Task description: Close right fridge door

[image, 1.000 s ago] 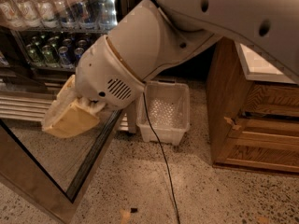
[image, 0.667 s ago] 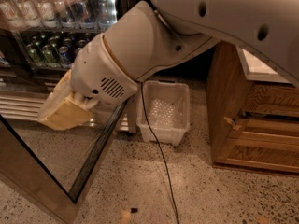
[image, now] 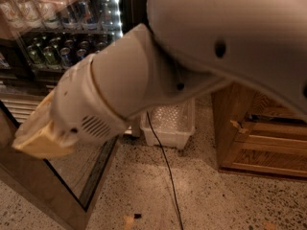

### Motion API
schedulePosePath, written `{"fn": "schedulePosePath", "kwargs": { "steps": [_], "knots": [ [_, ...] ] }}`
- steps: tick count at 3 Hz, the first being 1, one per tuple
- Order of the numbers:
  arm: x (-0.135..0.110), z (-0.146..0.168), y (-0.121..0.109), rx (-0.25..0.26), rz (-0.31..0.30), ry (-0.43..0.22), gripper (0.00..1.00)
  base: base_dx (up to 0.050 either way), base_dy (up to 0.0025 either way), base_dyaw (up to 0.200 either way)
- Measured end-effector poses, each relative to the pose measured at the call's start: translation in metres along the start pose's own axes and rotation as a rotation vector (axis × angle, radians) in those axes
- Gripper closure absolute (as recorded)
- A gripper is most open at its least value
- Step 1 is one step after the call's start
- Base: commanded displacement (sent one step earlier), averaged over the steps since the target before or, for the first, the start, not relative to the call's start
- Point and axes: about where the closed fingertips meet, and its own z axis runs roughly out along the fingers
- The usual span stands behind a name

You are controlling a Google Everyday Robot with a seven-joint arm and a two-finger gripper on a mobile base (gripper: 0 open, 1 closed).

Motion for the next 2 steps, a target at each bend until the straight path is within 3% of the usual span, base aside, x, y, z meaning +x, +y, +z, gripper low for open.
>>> {"fn": "schedulePosePath", "kwargs": {
  "steps": [1, 2],
  "knots": [
    [-0.0061, 0.0166, 0.0313, 0.118, -0.012, 0.004, 1.0, 0.0, 0.0, 0.0],
    [-0.0062, 0.0165, 0.0312, 0.119, -0.012, 0.003, 1.0, 0.0, 0.0, 0.0]
  ]
}}
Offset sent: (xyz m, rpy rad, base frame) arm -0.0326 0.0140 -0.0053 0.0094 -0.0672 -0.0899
